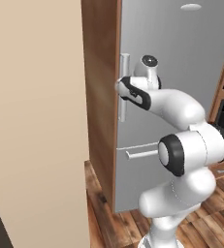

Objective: Open the fridge, grab two sodas, and place both sodas inside the bowl with ice on the dining counter.

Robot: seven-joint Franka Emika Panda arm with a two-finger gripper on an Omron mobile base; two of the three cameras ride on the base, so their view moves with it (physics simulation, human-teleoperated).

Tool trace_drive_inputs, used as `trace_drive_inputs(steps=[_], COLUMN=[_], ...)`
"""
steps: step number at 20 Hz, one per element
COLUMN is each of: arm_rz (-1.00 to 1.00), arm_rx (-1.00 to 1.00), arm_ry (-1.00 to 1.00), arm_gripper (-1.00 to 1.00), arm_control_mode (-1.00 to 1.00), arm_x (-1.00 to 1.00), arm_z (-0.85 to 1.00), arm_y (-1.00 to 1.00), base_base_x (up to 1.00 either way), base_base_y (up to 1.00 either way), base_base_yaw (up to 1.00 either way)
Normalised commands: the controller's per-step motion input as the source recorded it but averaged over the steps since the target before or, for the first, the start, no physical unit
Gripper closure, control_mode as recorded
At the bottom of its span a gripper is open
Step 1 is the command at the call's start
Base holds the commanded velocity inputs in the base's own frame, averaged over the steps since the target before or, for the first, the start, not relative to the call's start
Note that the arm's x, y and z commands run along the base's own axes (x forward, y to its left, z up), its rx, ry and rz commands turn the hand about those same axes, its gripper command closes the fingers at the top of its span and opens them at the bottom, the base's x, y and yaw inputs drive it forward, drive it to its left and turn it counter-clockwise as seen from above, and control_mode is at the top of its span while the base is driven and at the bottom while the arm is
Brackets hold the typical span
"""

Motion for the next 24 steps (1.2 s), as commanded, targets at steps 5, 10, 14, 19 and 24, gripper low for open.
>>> trace_drive_inputs(steps=[5, 10, 14, 19, 24], arm_rz=[0.0, 0.0, 0.01, 0.01, 0.0], arm_rx=[0.0, -0.01, 0.0, 0.0, 0.0], arm_ry=[-0.05, -0.01, 0.0, 0.0, 0.0], arm_gripper=[-1.0, -1.0, -1.0, -1.0, -1.0], arm_control_mode=[-1.0, -1.0, -1.0, -1.0, -1.0], arm_x=[0.33, 0.39, 0.43, 0.49, 0.5], arm_z=[-0.01, 0.0, 0.0, -0.01, -0.06], arm_y=[0.01, 0.0, 0.0, 0.0, 0.0], base_base_x=[0.0, 0.0, 0.0, 0.0, 0.0], base_base_y=[0.0, 0.0, 0.0, 0.0, 0.0], base_base_yaw=[0.0, 0.0, 0.0, 0.0, 0.0])
